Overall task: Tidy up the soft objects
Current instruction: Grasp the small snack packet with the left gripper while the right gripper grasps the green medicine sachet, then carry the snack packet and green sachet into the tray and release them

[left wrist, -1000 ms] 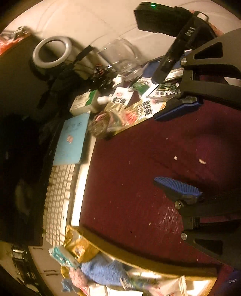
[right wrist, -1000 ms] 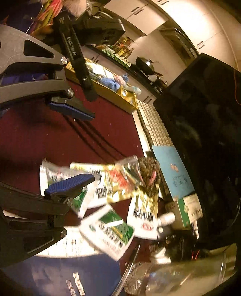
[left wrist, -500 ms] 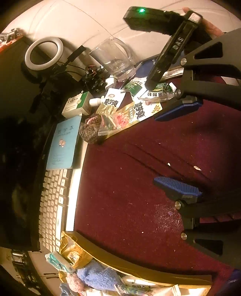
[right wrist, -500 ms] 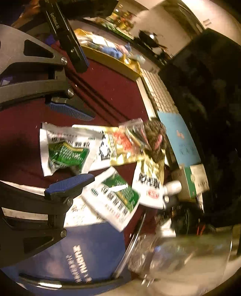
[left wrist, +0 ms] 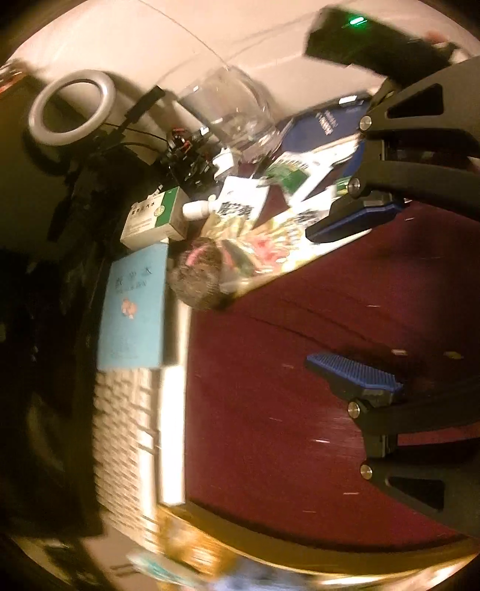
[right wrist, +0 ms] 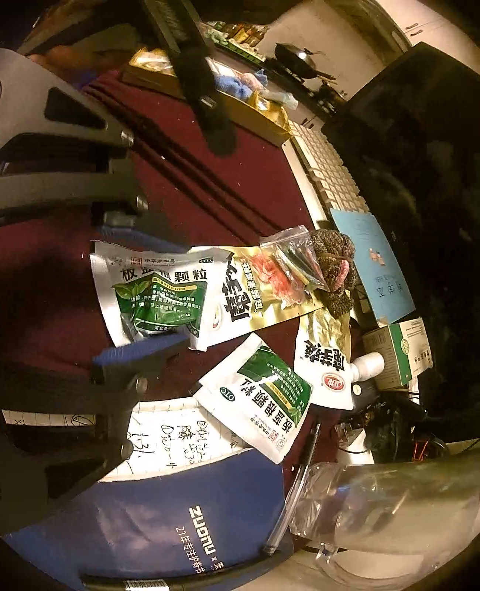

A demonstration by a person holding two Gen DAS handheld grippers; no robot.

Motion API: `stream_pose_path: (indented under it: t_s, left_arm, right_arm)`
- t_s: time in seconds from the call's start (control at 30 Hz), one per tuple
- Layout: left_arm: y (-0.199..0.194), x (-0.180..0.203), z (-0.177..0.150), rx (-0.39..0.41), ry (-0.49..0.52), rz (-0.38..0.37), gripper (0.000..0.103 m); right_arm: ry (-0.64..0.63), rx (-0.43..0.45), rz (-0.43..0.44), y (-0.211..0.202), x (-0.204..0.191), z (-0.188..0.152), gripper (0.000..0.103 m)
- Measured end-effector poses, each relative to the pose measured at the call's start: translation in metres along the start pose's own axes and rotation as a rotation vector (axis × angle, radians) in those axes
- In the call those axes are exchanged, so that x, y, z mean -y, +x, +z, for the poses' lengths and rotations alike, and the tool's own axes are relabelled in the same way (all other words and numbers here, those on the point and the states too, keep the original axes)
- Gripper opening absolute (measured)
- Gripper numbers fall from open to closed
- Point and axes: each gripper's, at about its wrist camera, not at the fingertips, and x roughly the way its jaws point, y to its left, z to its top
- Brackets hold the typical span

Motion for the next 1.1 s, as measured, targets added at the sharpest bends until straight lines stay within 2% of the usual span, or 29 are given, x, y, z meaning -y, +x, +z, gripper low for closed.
stream_pose_path:
  t_s: [0.17, 0.33, 0.4, 0.43, 0.47, 0.57, 0.63, 0.73, 0.83, 0.97, 1.1]
  left_arm:
    - [0.035, 0.038, 0.041, -0.007, 0.201, 0.063, 0.062]
    - [0.083, 0.064, 0.055, -0.075, 0.360, 0.100, 0.061]
    - [0.094, 0.074, 0.050, -0.059, 0.451, 0.188, 0.060]
    - [0.095, 0.077, 0.045, -0.051, 0.487, 0.233, 0.051]
    - [0.093, 0.078, 0.043, -0.051, 0.494, 0.231, 0.041]
    - [0.086, 0.076, 0.034, -0.076, 0.486, 0.176, 0.024]
    - [0.085, 0.072, 0.028, -0.100, 0.476, 0.164, 0.015]
    - [0.074, 0.060, 0.021, -0.080, 0.420, 0.132, 0.009]
    - [0.055, 0.041, 0.018, -0.069, 0.296, 0.053, 0.008]
    - [0.011, 0.018, 0.004, 0.012, 0.157, -0.020, 0.008]
    - [-0.019, -0.011, -0.017, 0.075, 0.022, -0.042, 0.008]
  right_arm:
    - [-0.008, 0.023, 0.013, -0.002, 0.002, -0.004, 0.037]
    - [-0.006, 0.043, 0.014, -0.002, 0.002, -0.005, 0.037]
    - [-0.009, 0.048, 0.013, -0.002, 0.002, -0.006, 0.038]
    - [-0.008, 0.048, 0.016, -0.002, 0.002, -0.006, 0.038]
    - [-0.007, 0.048, 0.021, -0.003, 0.003, -0.006, 0.038]
    - [-0.004, 0.055, 0.034, -0.003, 0.004, -0.007, 0.038]
    - [-0.007, 0.057, 0.029, -0.003, 0.003, -0.007, 0.038]
    - [-0.001, 0.055, 0.038, -0.003, 0.003, -0.007, 0.038]
    - [0.018, 0.054, 0.061, -0.003, 0.007, -0.006, 0.037]
    - [0.041, 0.075, 0.116, -0.009, 0.010, -0.007, 0.037]
    - [0.022, 0.121, 0.171, -0.022, 0.002, -0.008, 0.037]
